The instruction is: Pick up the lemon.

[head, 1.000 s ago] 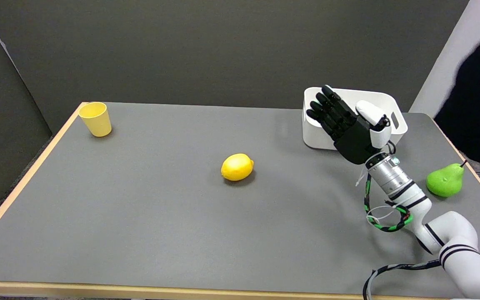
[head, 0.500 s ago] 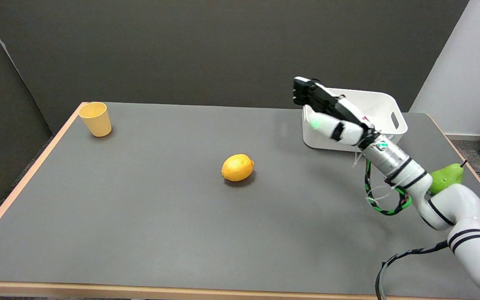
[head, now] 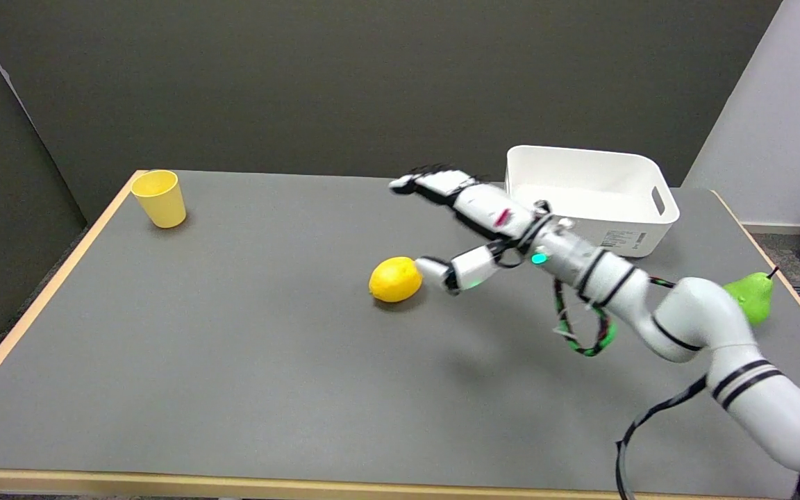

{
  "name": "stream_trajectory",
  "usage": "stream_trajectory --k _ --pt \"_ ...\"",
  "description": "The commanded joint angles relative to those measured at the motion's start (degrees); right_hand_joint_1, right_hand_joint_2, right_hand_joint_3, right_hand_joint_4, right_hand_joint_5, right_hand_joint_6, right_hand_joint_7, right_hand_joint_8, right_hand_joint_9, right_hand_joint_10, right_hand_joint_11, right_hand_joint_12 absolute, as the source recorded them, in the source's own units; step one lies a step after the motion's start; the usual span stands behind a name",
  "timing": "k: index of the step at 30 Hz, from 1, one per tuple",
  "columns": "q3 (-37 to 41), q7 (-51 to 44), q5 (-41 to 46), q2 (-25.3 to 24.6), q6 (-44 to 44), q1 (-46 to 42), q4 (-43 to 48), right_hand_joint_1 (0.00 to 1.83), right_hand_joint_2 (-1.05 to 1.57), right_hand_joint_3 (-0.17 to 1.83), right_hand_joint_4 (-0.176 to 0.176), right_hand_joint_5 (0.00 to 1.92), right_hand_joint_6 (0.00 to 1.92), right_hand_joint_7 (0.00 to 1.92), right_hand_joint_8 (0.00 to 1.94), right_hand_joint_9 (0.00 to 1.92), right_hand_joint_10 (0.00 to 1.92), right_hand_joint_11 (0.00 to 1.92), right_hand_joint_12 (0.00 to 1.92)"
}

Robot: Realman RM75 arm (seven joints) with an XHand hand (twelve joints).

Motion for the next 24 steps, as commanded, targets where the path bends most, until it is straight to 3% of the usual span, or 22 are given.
stream_trajectory --k 1,3,11,14,24 --pt "-25.1 -17.0 -3.4 -7.1 16.8 12.2 -6.5 0.57 0.57 0.89 0.007 0.12 0.33 0.15 0.25 0.04 0.62 0.0 0.86" --pt "-26.1 -16.6 -3.2 -7.9 16.8 13.4 -8.7 0.56 0.55 0.96 0.001 0.09 0.4 0.11 0.35 0.03 0.65 0.0 0.89" --pt "-27.4 -15.1 -3.1 -7.9 17.8 14.6 -11.9 0.55 0.54 0.95 0.002 0.09 0.4 0.13 0.35 0.05 0.66 0.0 0.91" --pt "-27.0 -15.1 -3.0 -7.8 17.8 14.2 -12.7 0.57 0.58 0.88 0.003 0.12 0.32 0.17 0.26 0.07 0.64 0.0 0.88" --pt "-25.7 -15.1 -3.0 -5.8 17.8 14.0 -12.9 0.58 0.56 0.96 -0.001 0.1 0.41 0.17 0.36 0.09 0.67 0.0 0.98"
